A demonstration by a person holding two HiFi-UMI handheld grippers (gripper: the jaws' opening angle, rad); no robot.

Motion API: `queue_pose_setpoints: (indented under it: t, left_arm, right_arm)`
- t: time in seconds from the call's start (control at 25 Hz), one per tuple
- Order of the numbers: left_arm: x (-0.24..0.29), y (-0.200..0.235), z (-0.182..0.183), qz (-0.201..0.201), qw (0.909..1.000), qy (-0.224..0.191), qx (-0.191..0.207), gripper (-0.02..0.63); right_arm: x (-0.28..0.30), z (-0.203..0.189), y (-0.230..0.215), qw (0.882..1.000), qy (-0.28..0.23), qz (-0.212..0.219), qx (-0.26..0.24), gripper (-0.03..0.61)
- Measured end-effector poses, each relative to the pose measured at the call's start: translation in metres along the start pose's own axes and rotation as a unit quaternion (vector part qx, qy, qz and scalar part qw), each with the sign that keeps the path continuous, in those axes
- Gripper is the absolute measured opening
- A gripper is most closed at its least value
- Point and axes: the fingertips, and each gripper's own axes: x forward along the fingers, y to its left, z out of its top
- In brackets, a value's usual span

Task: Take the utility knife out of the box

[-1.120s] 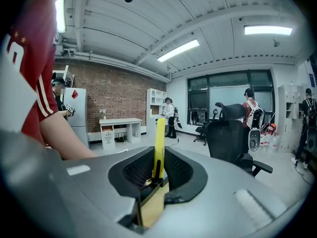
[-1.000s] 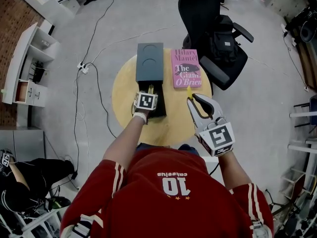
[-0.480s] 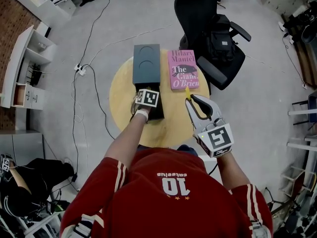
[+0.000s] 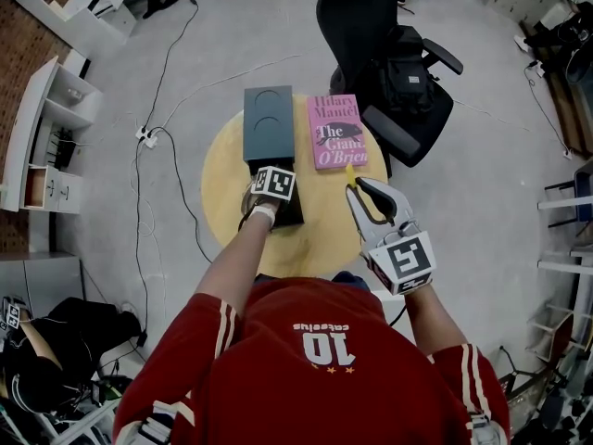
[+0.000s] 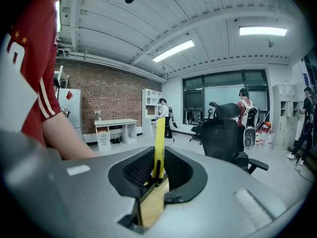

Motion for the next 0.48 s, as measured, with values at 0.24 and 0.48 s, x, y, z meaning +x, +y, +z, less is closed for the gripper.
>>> queue_pose_setpoints:
  t: [0.24, 0.48]
  left_arm:
    - [-0.008, -0.002, -0.002, -0.013, 0.9998, -0.01, -0.01, 0.127]
    - [-0.017, -0.001, 0.002, -0.035, 0.9979, -0.038, -0.039, 0.127]
  right_arm:
    - [-0.003, -0.001, 0.003, 1.0, -0.002, -0.002, 0.0, 0.061]
    - [-0.003, -0.003, 0.01, 1.0, -0.005, 0.002, -0.001, 0.061]
